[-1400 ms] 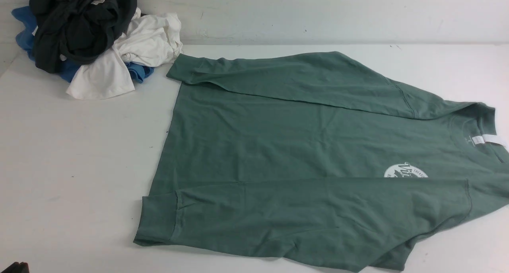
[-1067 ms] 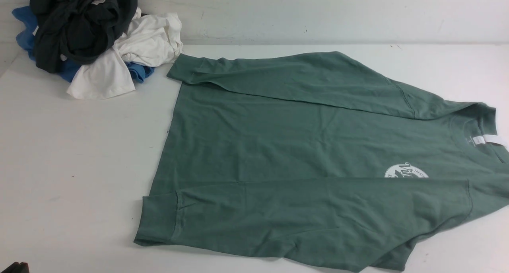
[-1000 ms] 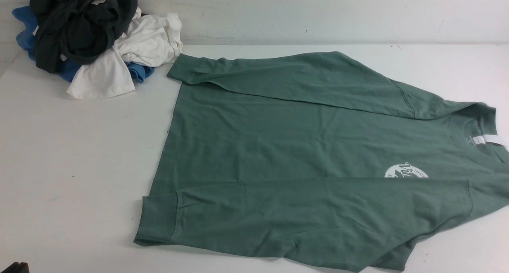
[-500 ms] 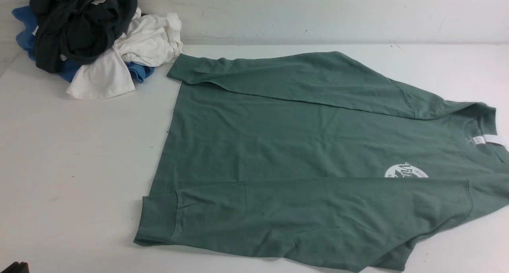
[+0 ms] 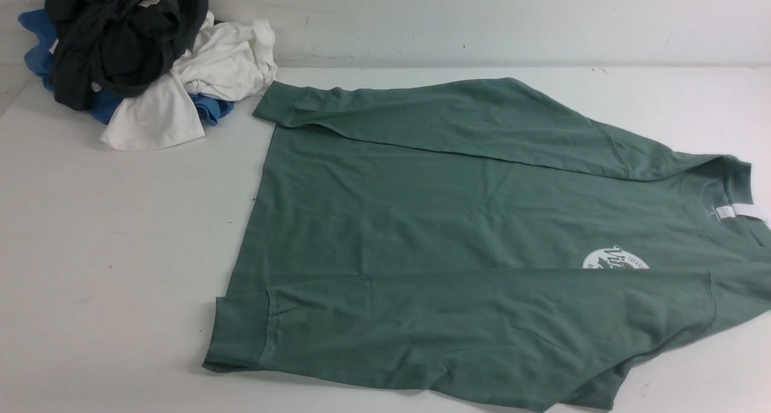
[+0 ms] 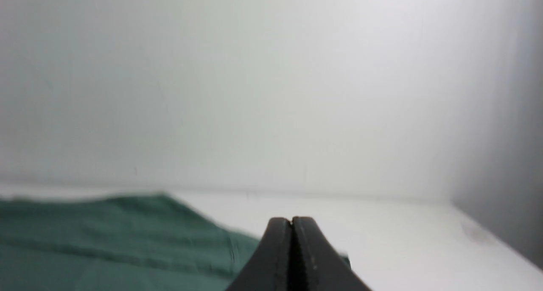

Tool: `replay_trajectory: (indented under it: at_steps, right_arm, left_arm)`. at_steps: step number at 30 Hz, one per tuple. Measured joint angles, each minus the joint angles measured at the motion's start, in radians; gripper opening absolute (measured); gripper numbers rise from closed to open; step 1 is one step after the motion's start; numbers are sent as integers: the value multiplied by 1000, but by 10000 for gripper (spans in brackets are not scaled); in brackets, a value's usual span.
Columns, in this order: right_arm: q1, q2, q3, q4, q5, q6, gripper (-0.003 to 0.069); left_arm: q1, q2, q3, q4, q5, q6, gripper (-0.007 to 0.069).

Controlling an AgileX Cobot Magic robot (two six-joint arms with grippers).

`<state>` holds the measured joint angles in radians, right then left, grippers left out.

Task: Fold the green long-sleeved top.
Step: Use the left arm to clamp the cuff closest to it

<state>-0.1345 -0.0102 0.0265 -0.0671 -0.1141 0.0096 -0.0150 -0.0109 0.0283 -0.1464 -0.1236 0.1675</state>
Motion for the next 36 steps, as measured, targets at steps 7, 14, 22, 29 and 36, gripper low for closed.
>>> replay_trajectory:
  at_steps: [7,14,22,29,36]
  right_arm:
    - [0,0,0,1,-314,217,-14]
    - [0,79,-117,-69,-299,317,-13]
    - [0,480,-545,-353,166,372,-11]
    - [84,808,-658,-218,678,283,-11]
    - [335,1139,-768,190,916,-199,-10]
  left_arm:
    - [0,0,0,0,-278,-37,-7]
    - [0,100,-144,0,-368,-168,-7]
    - [-6,627,-536,8,111,-185,-7]
    - [-105,1062,-755,-17,666,-127,-7]
    - [-138,1422,-925,-80,820,-71,66]
